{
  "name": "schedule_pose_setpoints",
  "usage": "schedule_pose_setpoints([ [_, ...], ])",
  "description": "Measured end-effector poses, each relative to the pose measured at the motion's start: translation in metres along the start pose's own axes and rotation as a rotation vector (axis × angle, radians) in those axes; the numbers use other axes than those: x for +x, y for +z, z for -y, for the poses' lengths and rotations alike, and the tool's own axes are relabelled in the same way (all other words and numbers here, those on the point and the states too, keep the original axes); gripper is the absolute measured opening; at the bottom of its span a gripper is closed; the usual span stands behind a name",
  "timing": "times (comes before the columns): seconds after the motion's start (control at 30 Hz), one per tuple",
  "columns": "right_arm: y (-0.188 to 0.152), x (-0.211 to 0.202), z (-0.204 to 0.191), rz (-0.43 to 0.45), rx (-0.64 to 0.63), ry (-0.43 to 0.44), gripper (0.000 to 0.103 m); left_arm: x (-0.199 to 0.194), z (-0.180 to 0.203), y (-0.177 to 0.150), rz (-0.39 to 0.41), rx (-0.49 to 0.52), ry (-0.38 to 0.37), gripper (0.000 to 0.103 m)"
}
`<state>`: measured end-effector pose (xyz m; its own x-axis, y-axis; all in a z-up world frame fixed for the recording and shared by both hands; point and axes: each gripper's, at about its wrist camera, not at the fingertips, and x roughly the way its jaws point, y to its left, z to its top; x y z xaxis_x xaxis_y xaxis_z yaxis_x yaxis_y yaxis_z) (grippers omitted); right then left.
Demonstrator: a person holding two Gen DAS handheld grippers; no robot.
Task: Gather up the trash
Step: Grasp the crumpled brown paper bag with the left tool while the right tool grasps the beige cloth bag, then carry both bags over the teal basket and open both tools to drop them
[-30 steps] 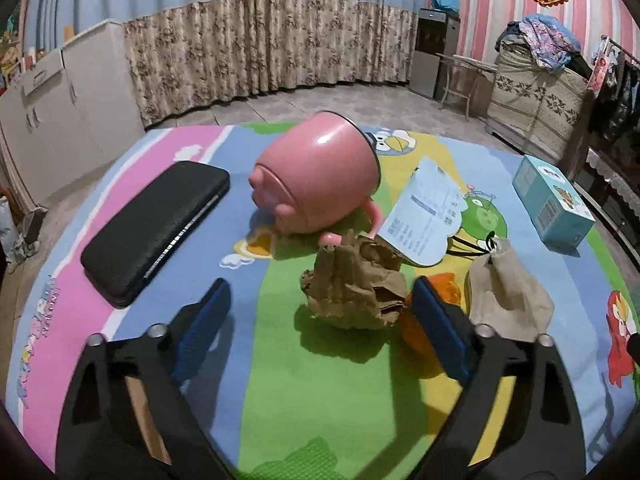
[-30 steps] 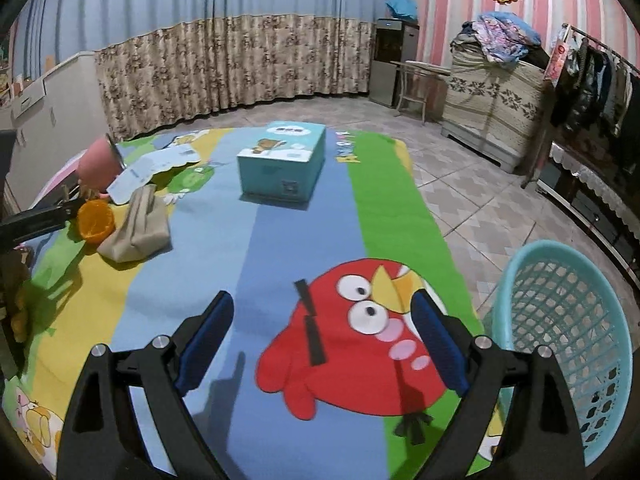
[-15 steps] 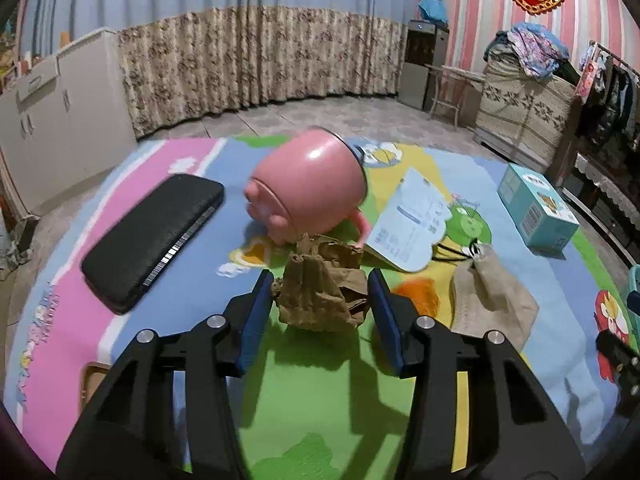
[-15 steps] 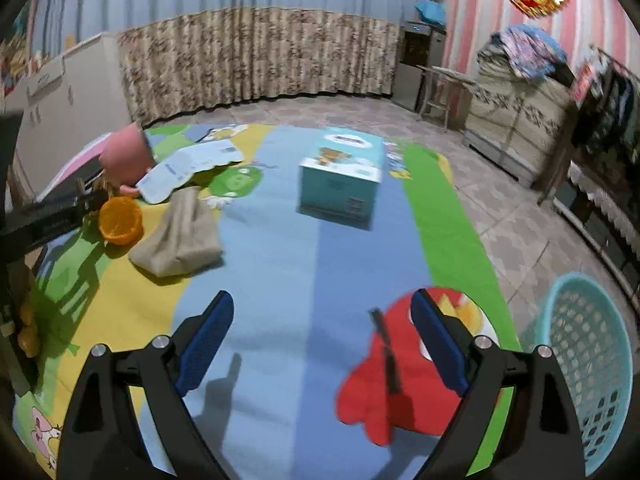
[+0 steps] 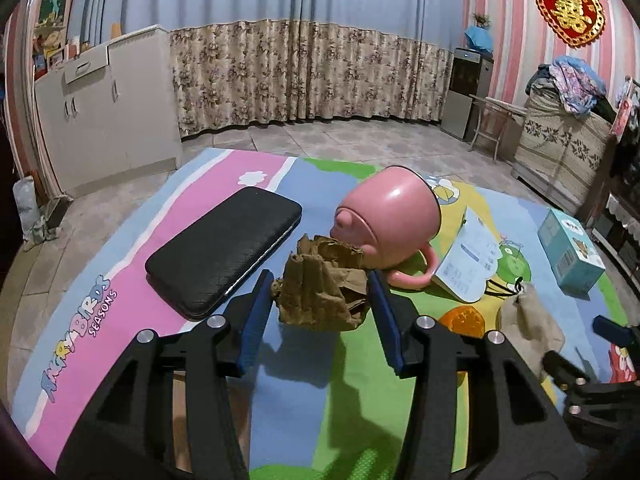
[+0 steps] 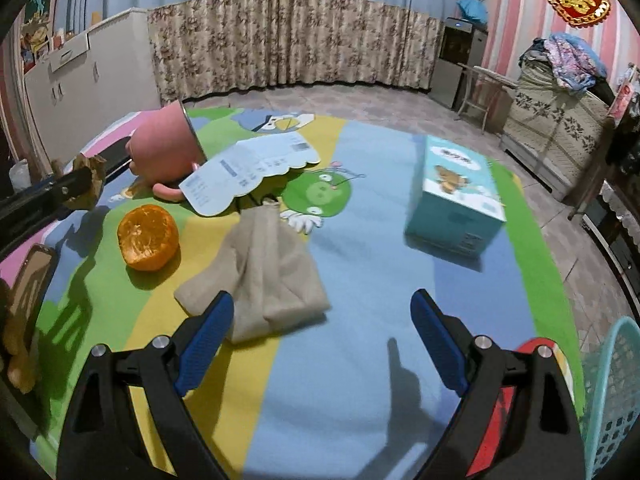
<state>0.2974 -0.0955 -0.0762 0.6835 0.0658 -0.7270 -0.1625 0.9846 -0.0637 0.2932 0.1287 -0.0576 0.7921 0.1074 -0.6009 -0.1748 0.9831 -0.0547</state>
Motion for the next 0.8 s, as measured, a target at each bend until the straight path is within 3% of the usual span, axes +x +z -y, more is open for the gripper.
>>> schedule_pose_setpoints([
  [0.1,0.003,0.010,-0.004,-0.014,0.008,0.012,0.086,0.002,-0.004,0.000,-0.012,-0.016,-0.008,0.047],
  [0.2,0.003,0.016,-0.006,-0.030,0.023,0.071,0.067,0.006,-0.006,0.001,-0.027,-0.035,-0.020,0.047],
  [0.27,0.003,0.017,-0.007,-0.037,0.015,0.121,0.047,0.008,-0.007,0.001,-0.033,-0.044,-0.027,0.047],
  [0.33,0.002,0.014,-0.010,-0.028,0.007,0.126,0.042,0.008,-0.007,0.000,-0.033,-0.042,-0.025,0.047],
  [0.43,0.001,0.008,-0.006,-0.011,0.016,0.147,0.027,0.008,-0.007,-0.001,-0.027,-0.033,-0.023,0.047],
  [0.57,-0.001,-0.008,0.009,0.021,0.041,0.136,0.018,0.006,-0.002,-0.002,-0.008,-0.007,-0.007,0.047],
  [0.8,-0.014,-0.050,0.060,0.067,0.108,0.103,0.017,-0.009,0.009,-0.004,0.014,0.029,-0.027,0.047],
])
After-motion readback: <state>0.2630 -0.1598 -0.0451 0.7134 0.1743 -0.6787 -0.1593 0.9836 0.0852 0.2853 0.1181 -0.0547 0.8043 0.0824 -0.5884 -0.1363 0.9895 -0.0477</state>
